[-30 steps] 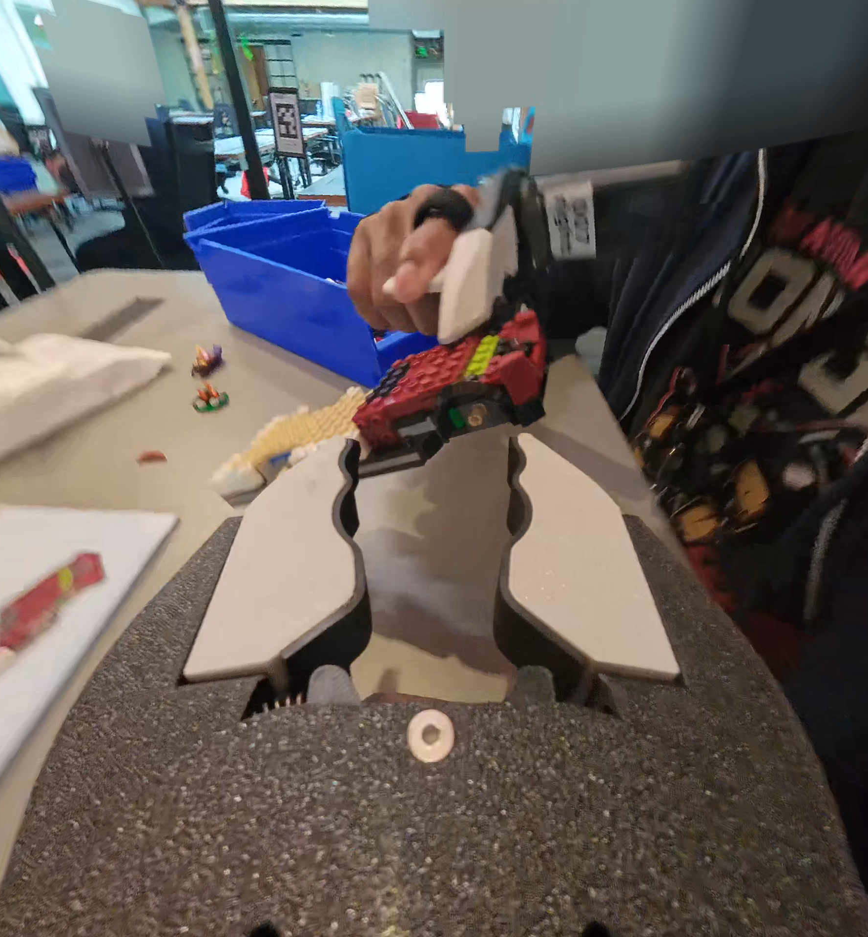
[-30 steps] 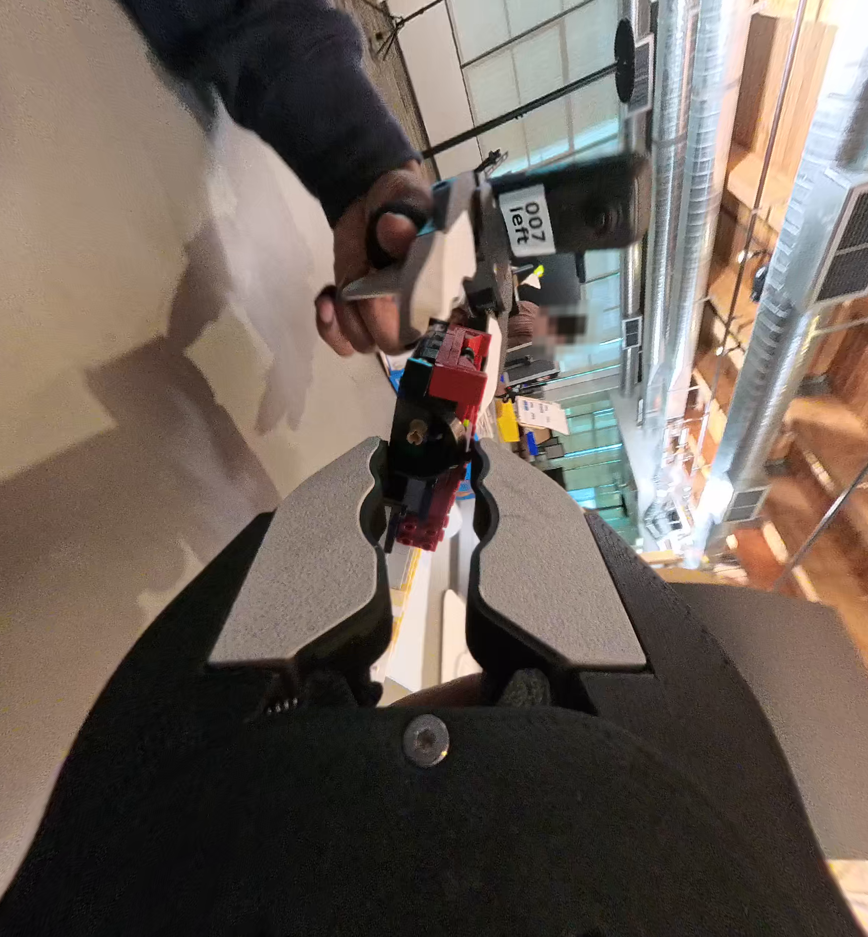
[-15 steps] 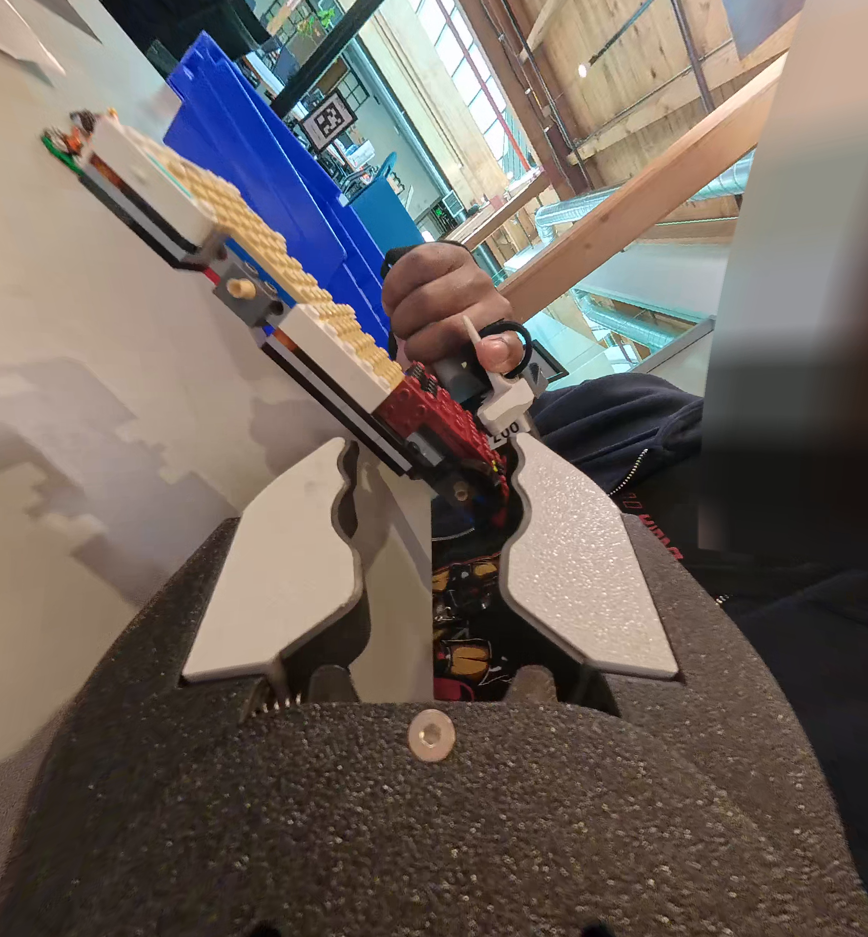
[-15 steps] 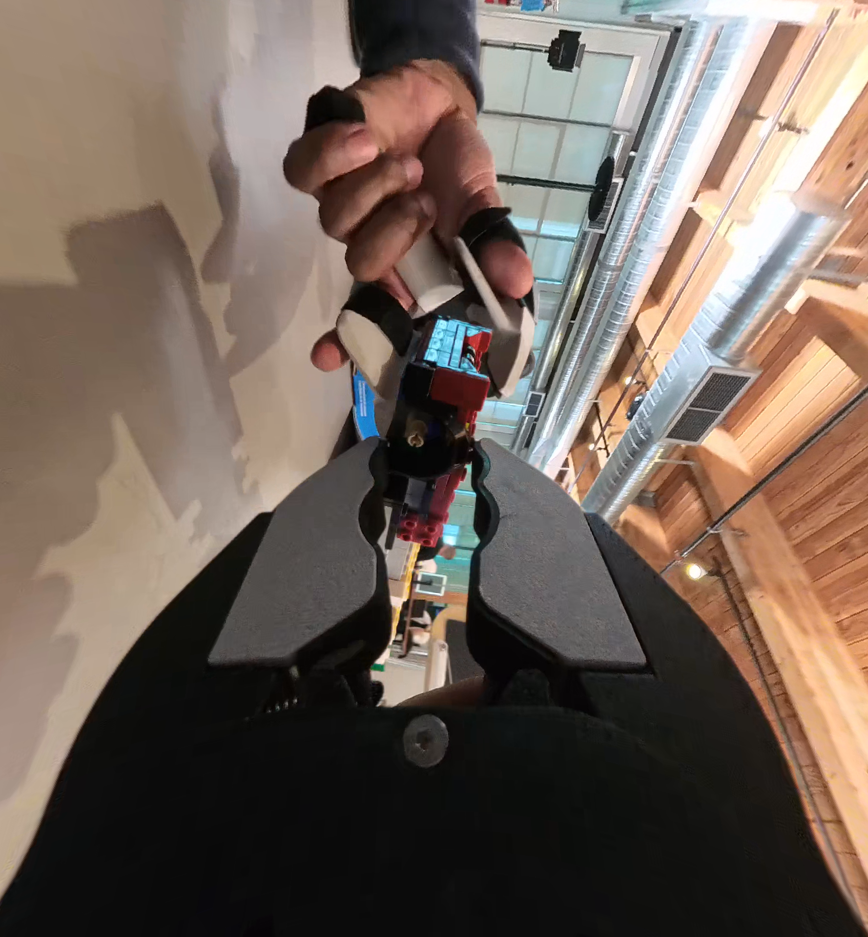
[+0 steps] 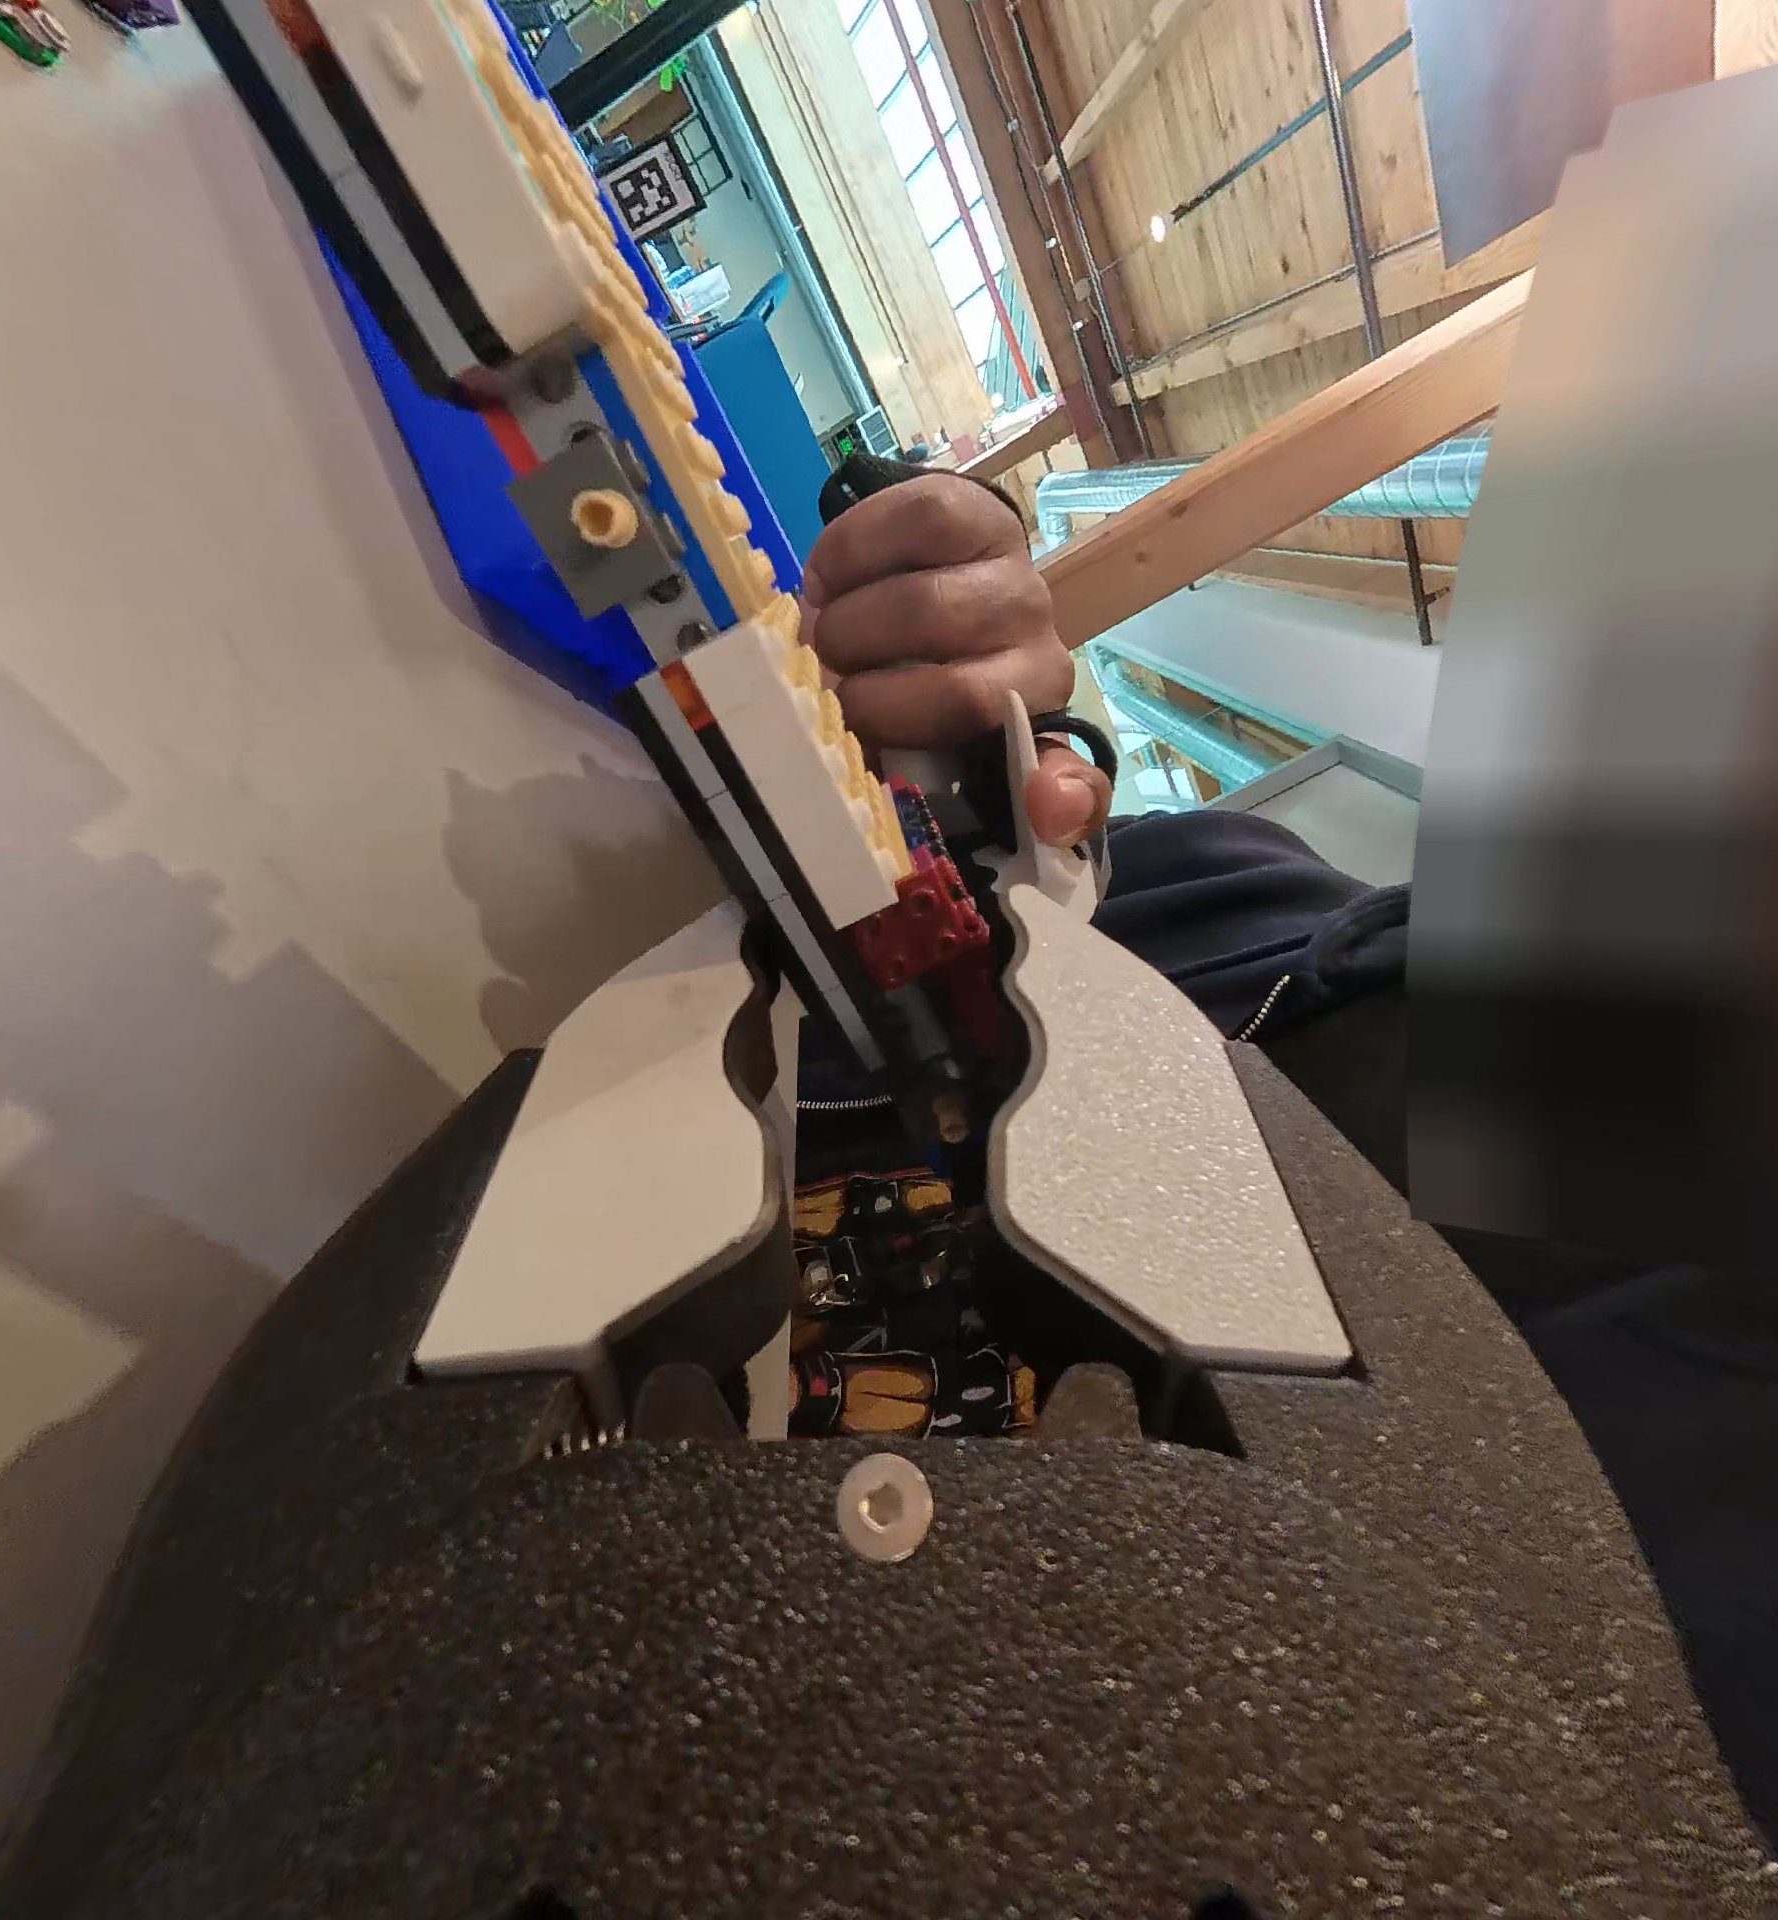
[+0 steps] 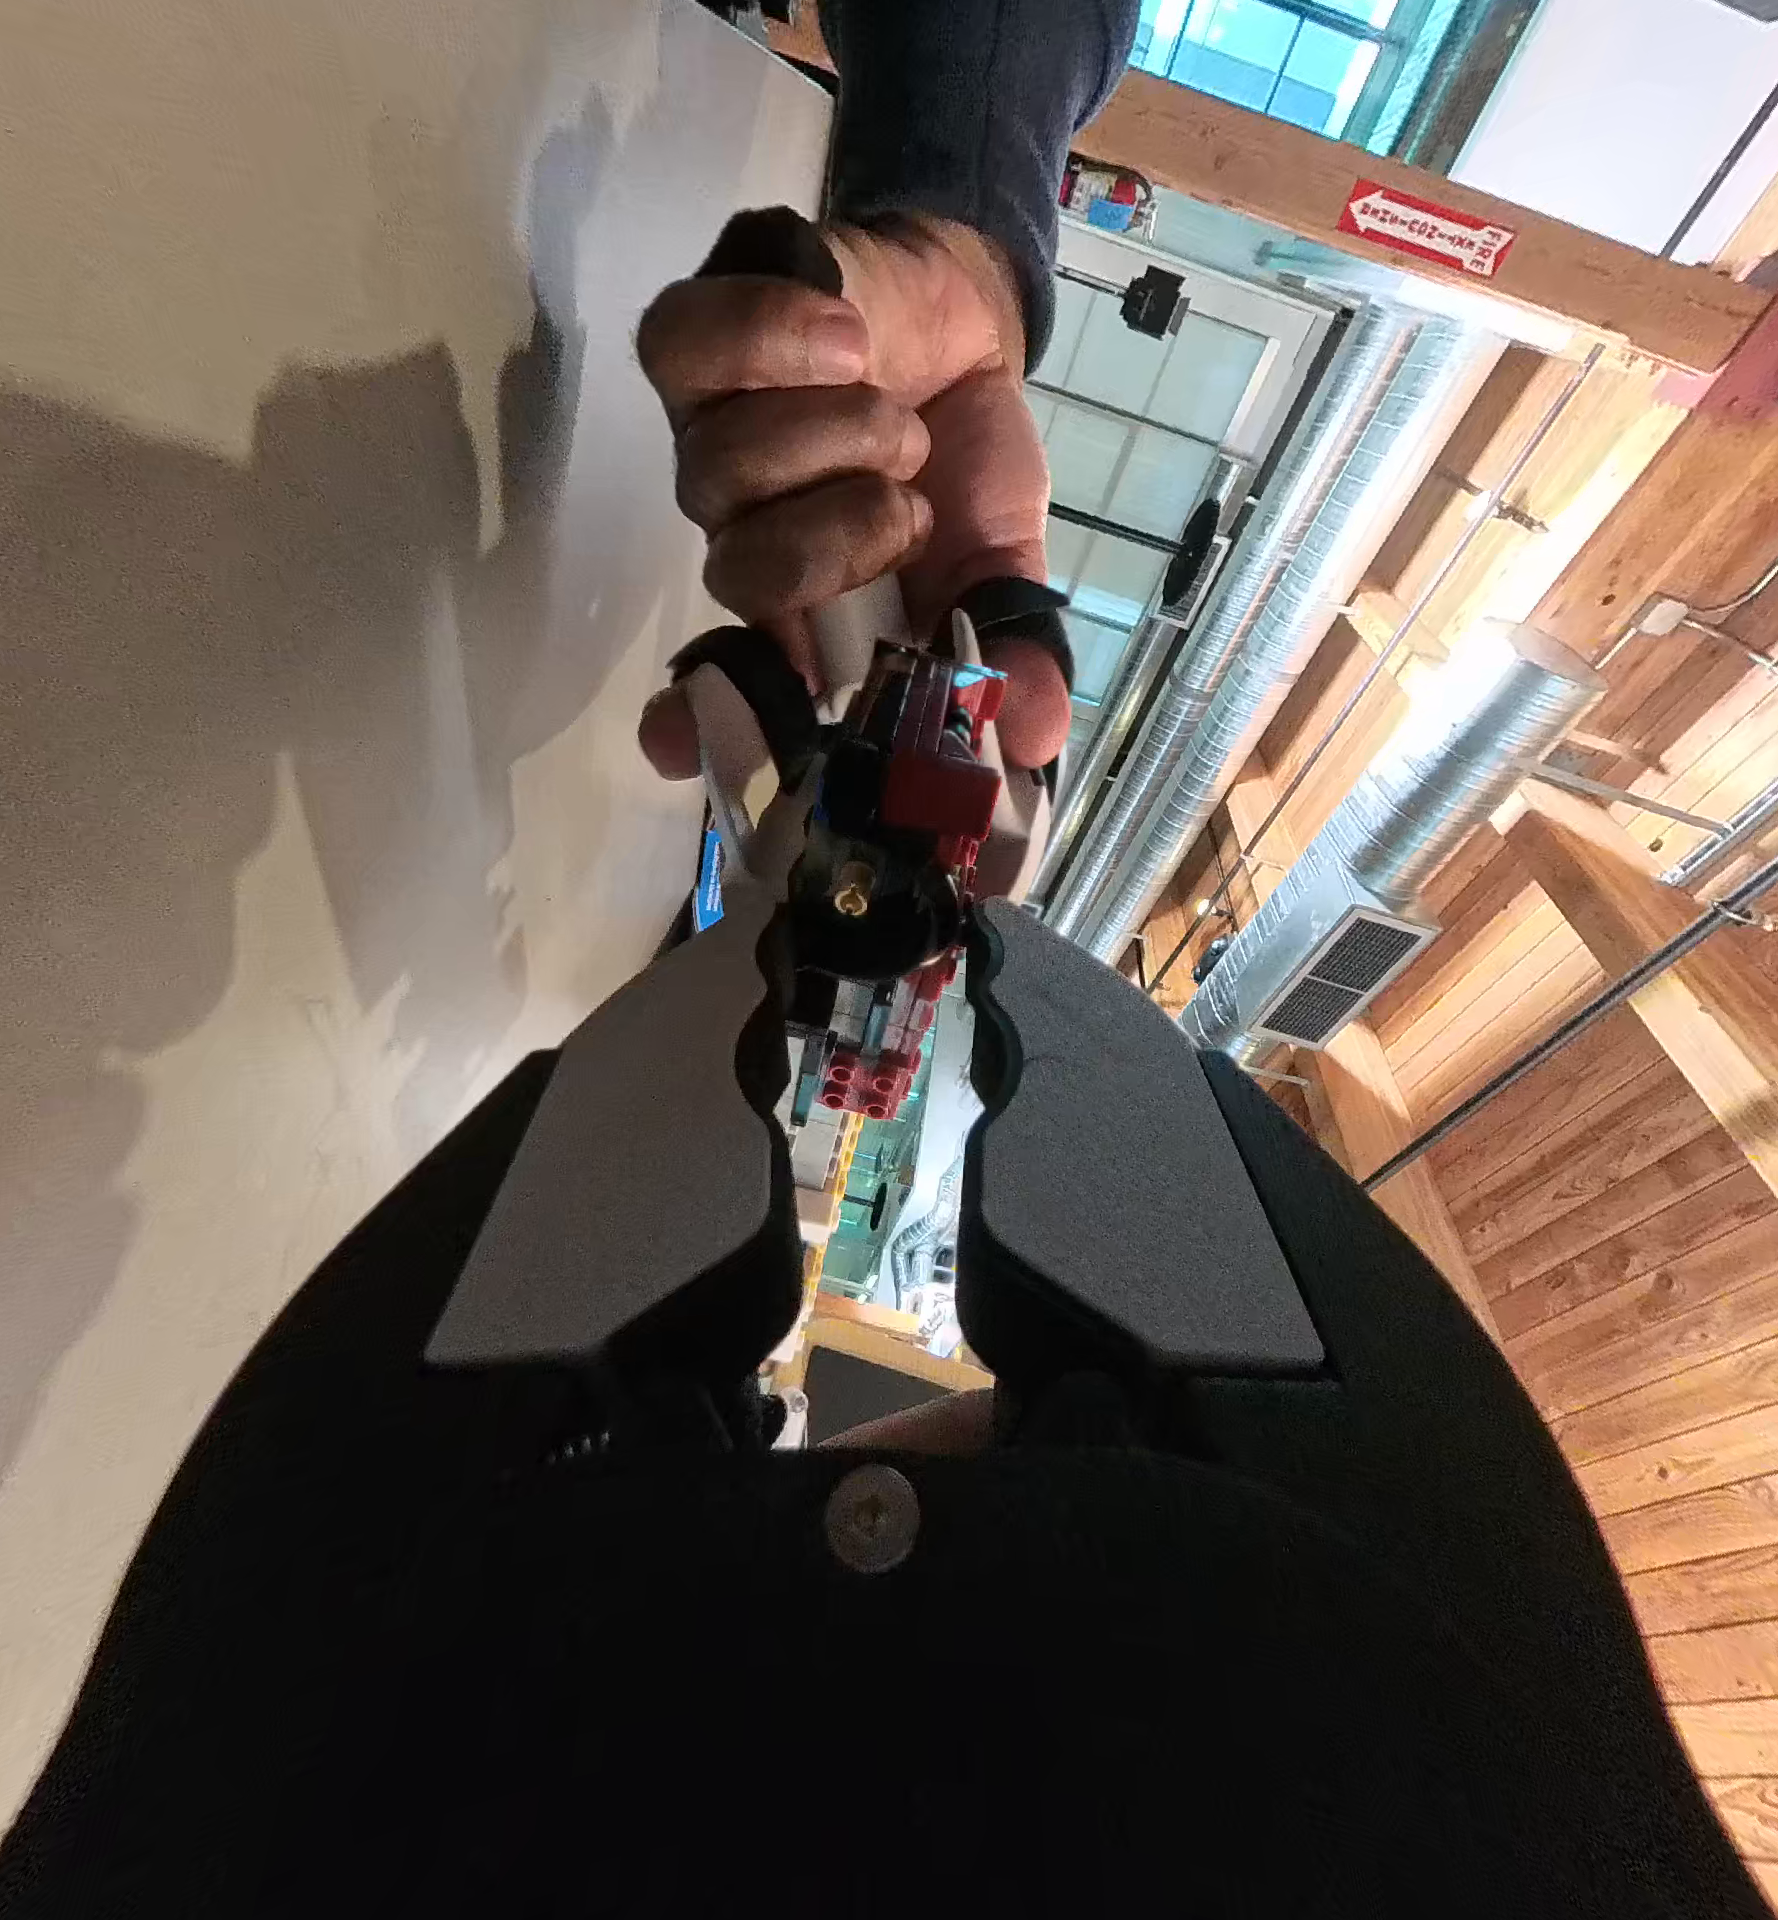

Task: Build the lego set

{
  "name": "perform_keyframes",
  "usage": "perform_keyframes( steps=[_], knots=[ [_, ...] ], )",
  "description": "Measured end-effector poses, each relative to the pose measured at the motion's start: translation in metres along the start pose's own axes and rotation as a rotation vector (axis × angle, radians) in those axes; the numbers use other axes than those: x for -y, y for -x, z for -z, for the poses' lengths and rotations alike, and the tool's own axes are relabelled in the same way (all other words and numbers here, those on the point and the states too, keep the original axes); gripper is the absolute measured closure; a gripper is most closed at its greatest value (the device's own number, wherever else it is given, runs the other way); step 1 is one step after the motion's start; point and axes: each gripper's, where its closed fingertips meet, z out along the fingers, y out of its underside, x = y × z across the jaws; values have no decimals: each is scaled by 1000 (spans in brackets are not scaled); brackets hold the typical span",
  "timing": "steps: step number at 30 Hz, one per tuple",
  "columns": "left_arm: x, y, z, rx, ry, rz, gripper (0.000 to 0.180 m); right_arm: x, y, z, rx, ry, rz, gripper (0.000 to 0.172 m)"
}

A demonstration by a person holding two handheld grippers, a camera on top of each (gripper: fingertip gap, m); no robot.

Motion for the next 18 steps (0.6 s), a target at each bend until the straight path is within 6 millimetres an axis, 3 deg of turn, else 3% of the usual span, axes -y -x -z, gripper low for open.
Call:
perform_keyframes(
  steps=[5,18],
  knots=[
    [2,6,-2,14,-82,41,142,-10,4,4,-13,63,-44,140],
    [28,25,-5,80,-395,47,146,-61,19,30,15,344,-237,127]
  ],
)
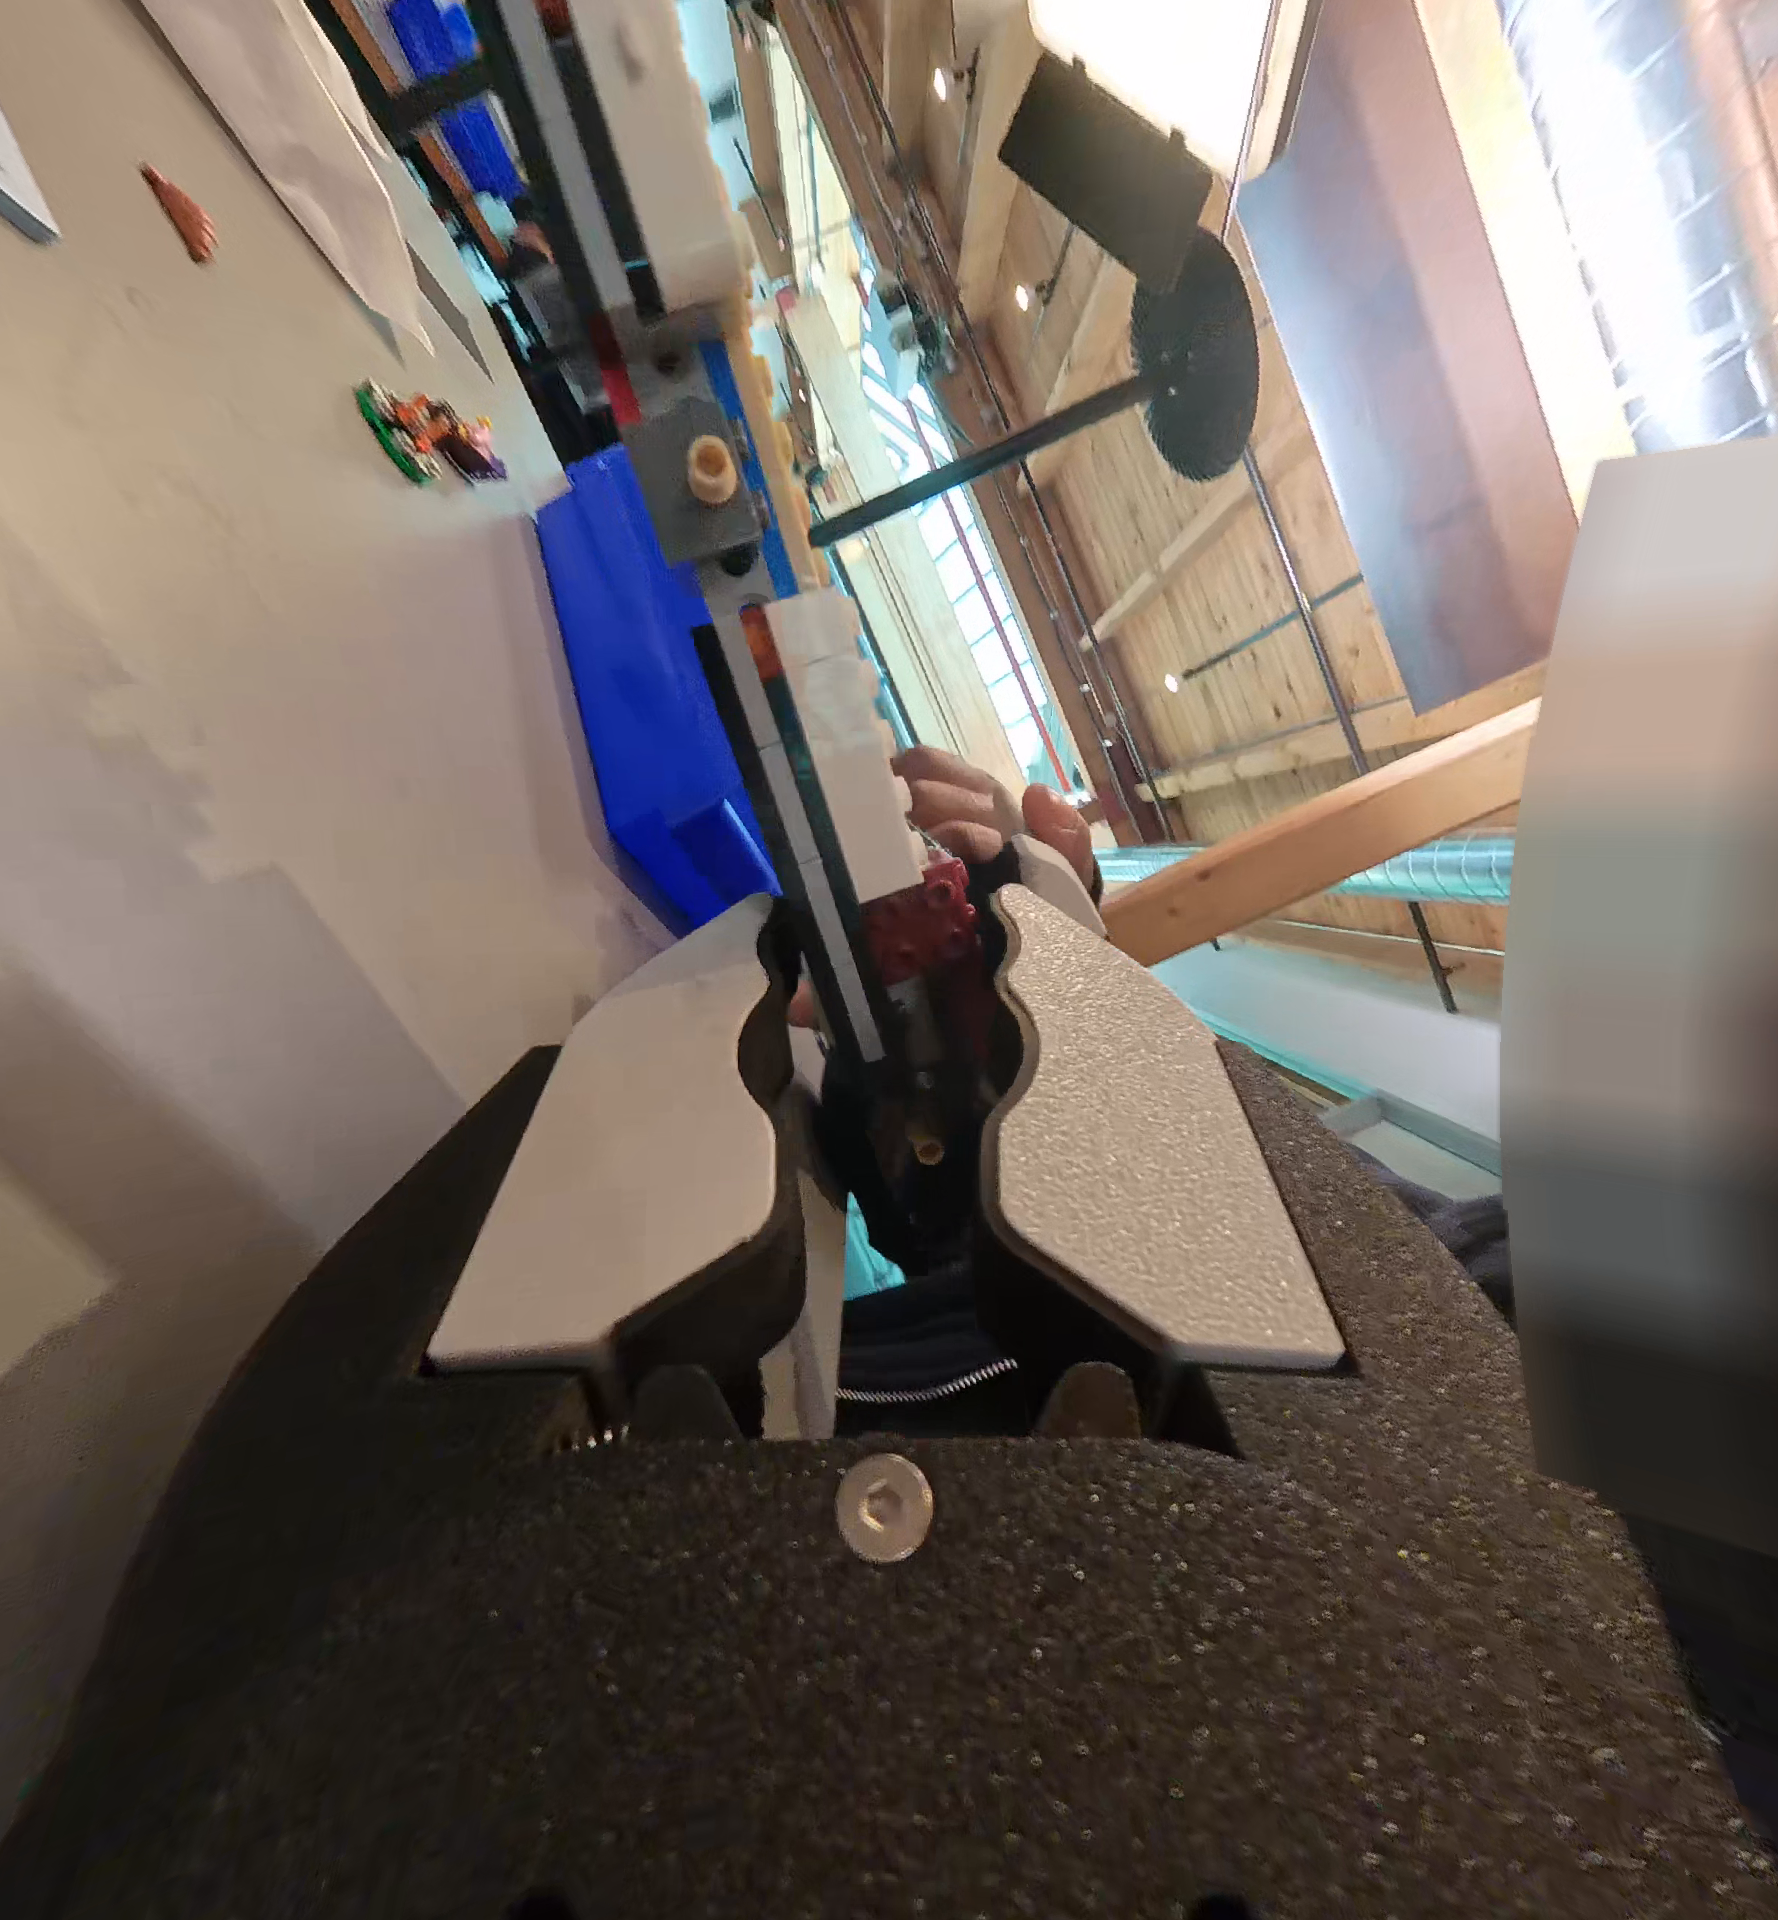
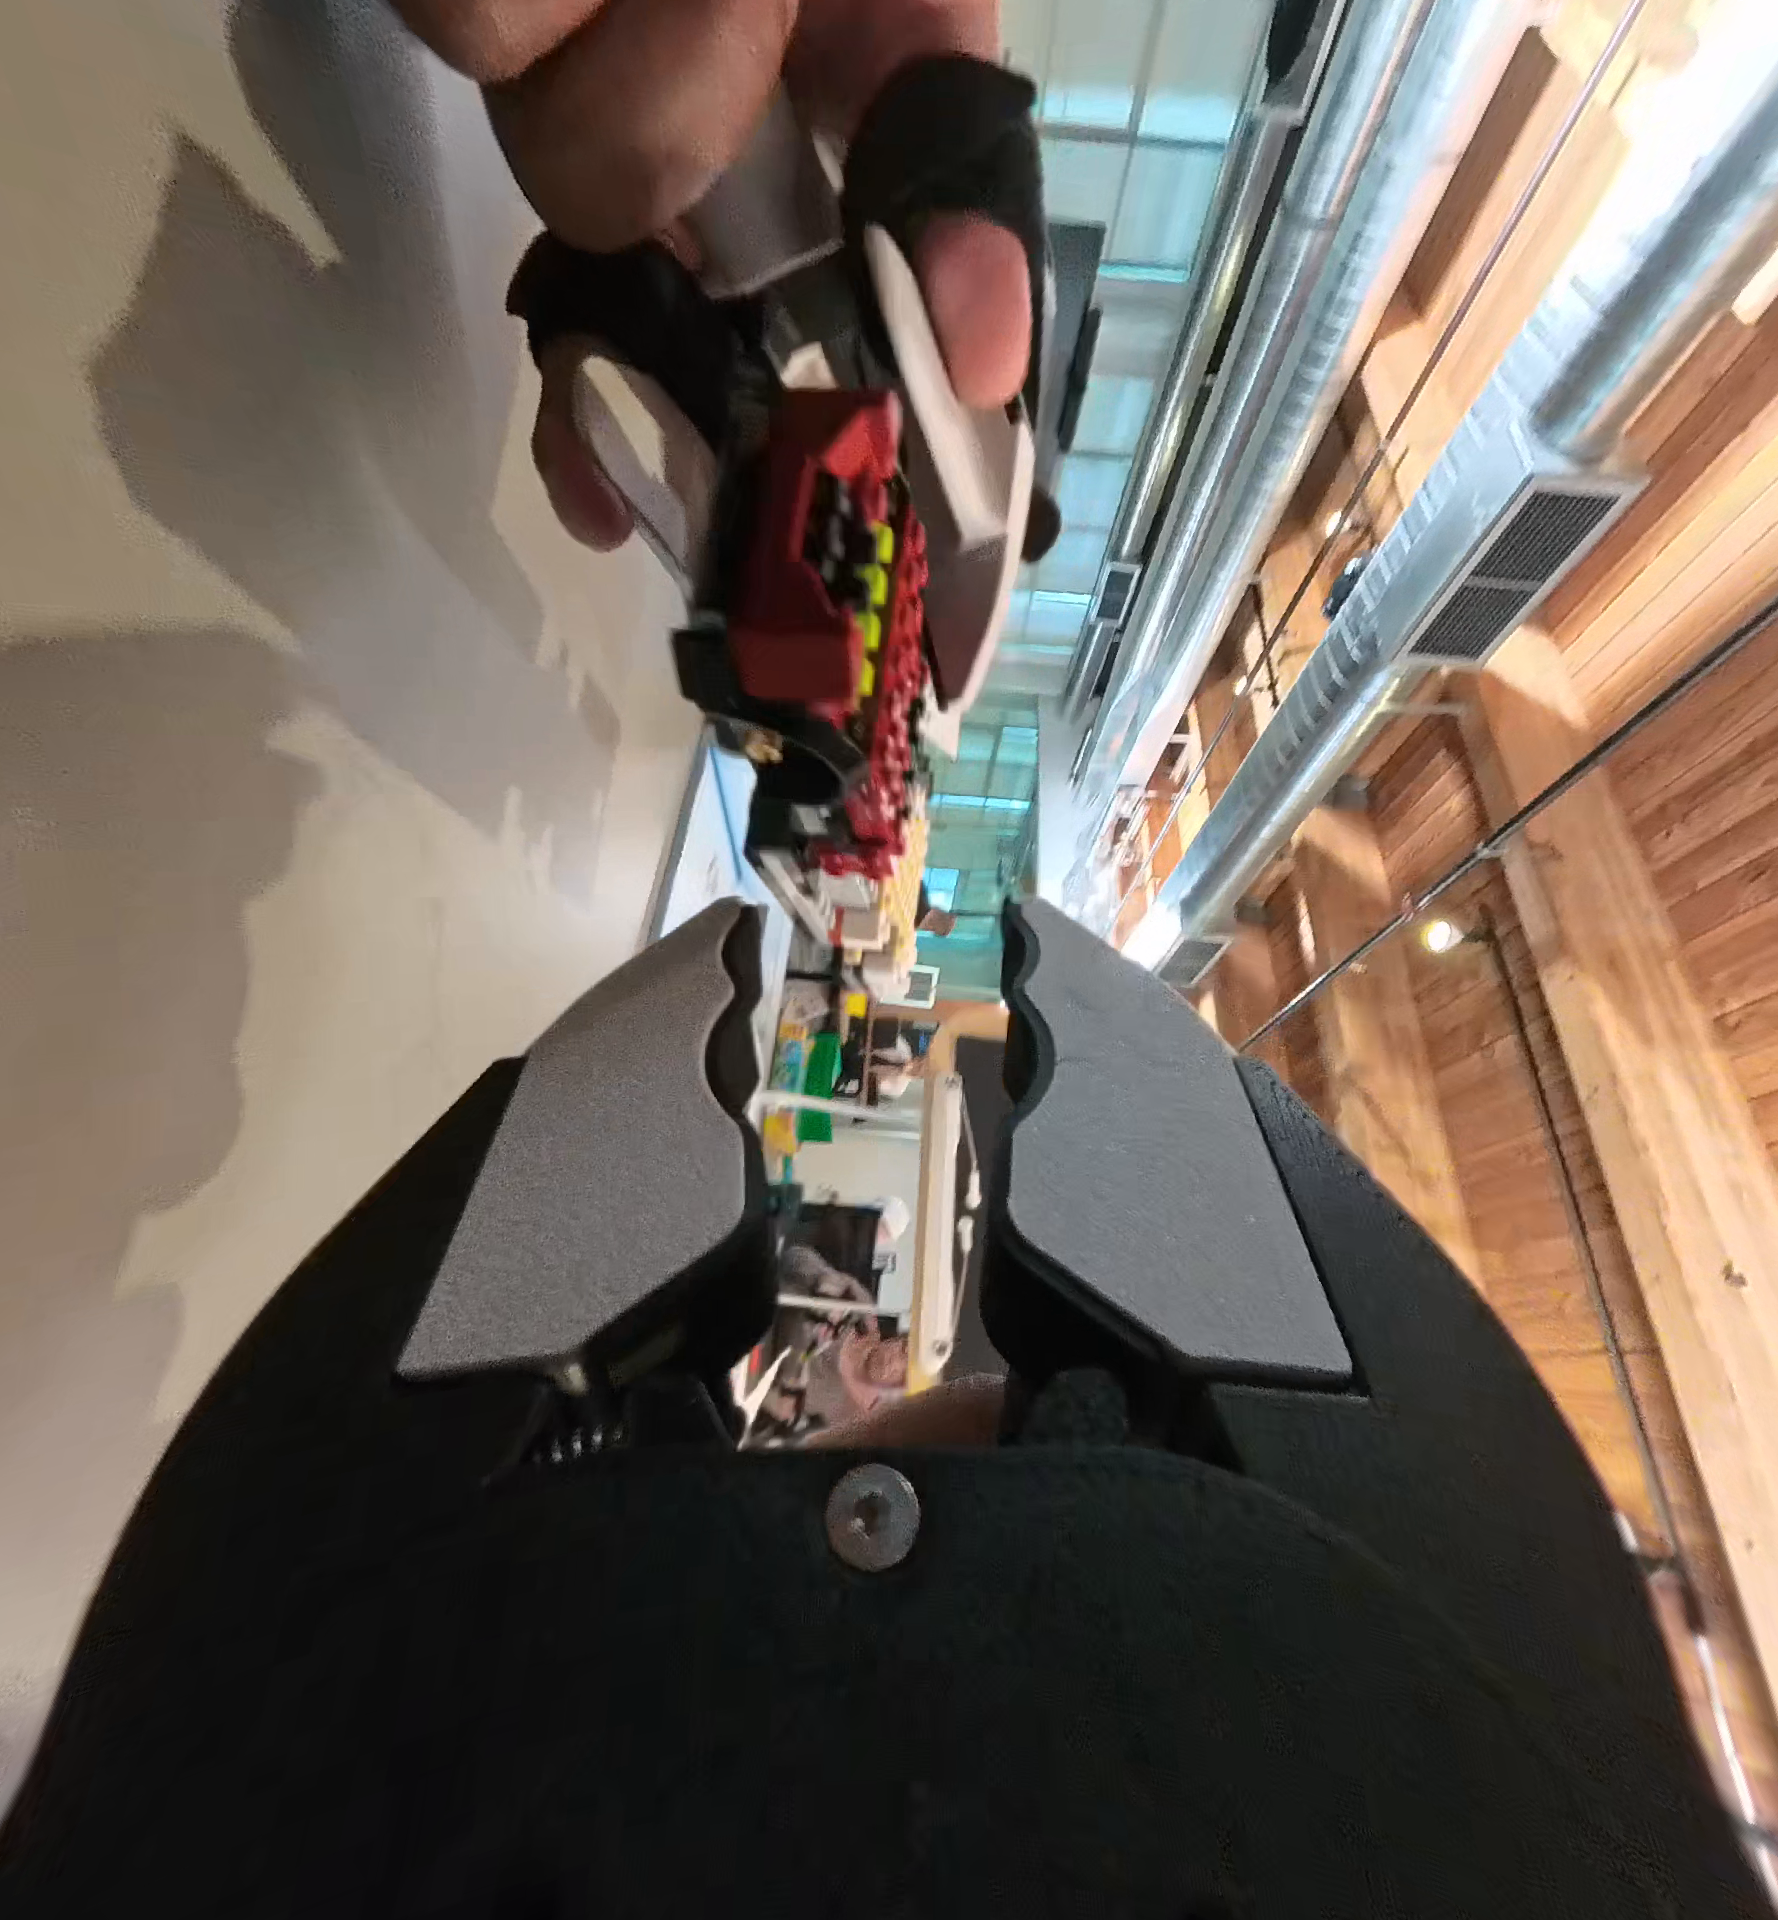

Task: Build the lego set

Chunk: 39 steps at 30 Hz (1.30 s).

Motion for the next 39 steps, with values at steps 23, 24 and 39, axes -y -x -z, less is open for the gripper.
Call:
perform_keyframes(
  steps=[23,24,39],
  knots=[
    [9,8,-17,121,-313,-89,146,8,17,-20,-80,329,-214,115],
    [9,7,-17,119,-310,-92,146,8,17,-20,-84,334,-214,115],
    [0,10,-24,89,-298,-6,147,-5,20,-29,-113,409,-184,127]
  ],
)
